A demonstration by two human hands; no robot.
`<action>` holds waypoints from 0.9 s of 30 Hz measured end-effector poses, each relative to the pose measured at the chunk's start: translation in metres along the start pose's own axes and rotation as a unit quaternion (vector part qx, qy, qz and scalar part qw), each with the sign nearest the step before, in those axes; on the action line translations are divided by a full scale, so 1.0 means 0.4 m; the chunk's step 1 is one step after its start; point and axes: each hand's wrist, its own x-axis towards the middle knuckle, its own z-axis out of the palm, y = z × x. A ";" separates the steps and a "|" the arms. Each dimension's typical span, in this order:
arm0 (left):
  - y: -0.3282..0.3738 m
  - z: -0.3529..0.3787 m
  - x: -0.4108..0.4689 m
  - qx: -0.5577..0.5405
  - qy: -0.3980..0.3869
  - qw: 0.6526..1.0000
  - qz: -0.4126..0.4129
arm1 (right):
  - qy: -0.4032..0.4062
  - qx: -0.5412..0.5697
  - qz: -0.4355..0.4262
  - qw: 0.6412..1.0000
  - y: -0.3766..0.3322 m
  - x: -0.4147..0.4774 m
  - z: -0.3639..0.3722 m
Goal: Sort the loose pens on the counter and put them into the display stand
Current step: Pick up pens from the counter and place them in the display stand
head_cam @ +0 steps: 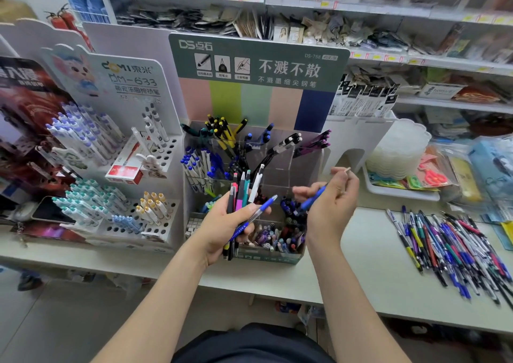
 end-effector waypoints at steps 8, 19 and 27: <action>0.001 -0.011 0.004 0.024 0.024 0.999 0.014 | -0.251 -0.227 0.048 0.940 0.051 -0.047 0.037; 0.042 -0.063 -0.005 -0.010 0.113 0.991 0.067 | -0.240 -0.297 -0.054 0.923 -0.001 -0.045 0.123; 0.075 -0.065 0.011 -0.021 0.124 0.989 0.072 | -0.205 -0.424 -0.224 0.853 -0.109 0.077 0.204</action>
